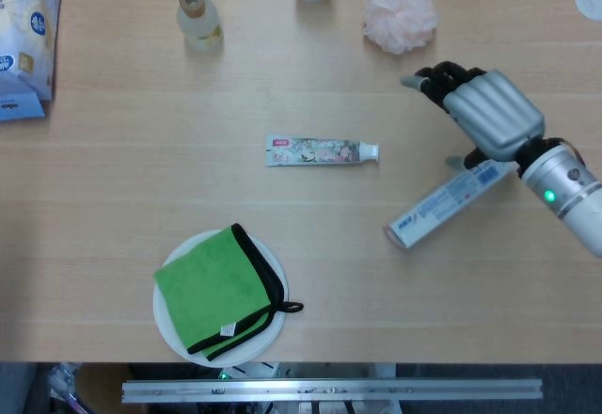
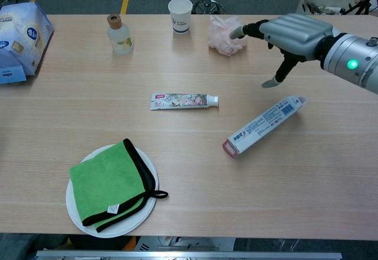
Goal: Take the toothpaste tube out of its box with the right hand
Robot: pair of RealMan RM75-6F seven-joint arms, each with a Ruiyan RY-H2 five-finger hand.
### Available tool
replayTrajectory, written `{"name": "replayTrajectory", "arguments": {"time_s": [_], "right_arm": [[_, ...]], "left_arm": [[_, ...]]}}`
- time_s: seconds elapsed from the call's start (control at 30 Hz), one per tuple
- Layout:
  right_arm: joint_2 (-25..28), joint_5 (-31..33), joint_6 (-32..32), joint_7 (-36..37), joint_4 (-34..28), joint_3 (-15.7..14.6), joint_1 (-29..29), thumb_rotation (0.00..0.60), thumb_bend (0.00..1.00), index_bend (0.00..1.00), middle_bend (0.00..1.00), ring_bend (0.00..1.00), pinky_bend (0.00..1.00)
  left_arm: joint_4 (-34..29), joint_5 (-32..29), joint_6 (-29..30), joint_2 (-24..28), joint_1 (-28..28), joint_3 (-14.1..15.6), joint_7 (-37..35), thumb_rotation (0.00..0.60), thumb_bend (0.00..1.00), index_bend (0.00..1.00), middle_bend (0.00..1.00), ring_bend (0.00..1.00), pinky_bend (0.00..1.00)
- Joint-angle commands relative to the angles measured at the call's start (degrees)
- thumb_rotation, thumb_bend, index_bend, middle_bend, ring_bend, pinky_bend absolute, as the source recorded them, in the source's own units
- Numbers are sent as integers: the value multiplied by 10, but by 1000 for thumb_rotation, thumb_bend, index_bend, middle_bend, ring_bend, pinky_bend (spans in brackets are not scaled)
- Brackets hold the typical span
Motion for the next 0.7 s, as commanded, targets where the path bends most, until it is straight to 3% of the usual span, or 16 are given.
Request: {"name": "replayTrajectory", "arguments": {"time_s": [0.03,0.23,0.57,0.7], "right_arm": [[5,-36,43,22,-3,-2,-27,600,0,132,171,140,357],[32,-90,121,35,-16,-17,-77,600,0,139,199,139,357],[113,-169,243,39,-64,-67,-183,600,0,350,293,188,360],[129,-178,283,32,-83,-87,-230,600,0,365,303,197,360]], "left_arm": [[-2,3,1,-1,-2,-1,3,600,433,377,365,296,476],[-5,11,8,-6,-7,-6,8,600,432,377,365,296,476],[5,35,19,-28,-26,-18,6,600,432,377,364,297,479],[4,38,6,-32,-39,-20,11,600,432,377,364,297,479]]}}
